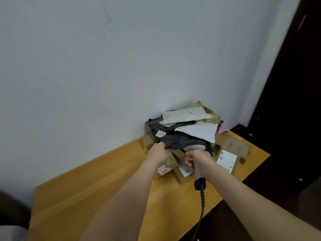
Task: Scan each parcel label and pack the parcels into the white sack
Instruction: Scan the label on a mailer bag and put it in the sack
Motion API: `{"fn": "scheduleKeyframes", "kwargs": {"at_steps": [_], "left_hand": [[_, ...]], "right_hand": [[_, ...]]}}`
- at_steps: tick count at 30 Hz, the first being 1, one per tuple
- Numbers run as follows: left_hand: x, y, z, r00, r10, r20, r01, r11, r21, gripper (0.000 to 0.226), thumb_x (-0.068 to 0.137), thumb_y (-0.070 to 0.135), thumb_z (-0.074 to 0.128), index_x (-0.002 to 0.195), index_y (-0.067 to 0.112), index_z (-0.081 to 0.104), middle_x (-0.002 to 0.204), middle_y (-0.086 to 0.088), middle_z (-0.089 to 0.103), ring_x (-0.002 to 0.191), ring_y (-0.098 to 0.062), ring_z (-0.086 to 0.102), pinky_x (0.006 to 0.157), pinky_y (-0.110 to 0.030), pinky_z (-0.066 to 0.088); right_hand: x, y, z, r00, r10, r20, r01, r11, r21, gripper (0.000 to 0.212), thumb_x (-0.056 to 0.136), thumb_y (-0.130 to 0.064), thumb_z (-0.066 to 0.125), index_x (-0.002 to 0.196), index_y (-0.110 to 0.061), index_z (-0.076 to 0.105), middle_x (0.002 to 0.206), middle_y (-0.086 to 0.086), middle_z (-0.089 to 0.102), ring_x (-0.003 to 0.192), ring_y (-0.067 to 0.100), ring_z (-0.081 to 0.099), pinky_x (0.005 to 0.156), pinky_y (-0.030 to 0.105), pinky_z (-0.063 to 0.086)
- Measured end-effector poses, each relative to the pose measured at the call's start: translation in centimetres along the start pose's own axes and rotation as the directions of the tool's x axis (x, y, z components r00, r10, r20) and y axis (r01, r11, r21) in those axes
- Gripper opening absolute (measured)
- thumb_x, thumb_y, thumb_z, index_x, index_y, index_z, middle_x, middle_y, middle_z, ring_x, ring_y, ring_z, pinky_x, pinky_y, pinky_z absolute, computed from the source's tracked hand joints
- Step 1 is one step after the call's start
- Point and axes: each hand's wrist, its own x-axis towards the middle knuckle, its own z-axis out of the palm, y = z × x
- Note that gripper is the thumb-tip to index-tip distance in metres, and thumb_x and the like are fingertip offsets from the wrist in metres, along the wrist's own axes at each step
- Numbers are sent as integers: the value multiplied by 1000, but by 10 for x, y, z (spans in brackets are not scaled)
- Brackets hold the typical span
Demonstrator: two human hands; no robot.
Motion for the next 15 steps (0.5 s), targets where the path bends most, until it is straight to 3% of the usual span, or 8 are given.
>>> {"fn": "scheduleKeyframes", "kwargs": {"at_steps": [8,15], "left_hand": [[69,53,17,996,81,27,-80,996,-43,51,90,29,61,137,18,46,136,-5,49,120,-23,52,94,-35,46],[135,99,41,997,72,27,-72,997,3,50,89,31,62,135,19,47,135,-5,45,119,-22,51,92,-34,43]], "right_hand": [[60,-55,-48,995,5,-104,3,998,68,11,89,-12,64,89,-2,58,59,13,62,45,16,51,46,26,43],[134,-103,-84,994,-12,-111,25,993,116,20,88,-16,65,104,-6,56,69,13,67,42,14,54,46,23,45]]}}
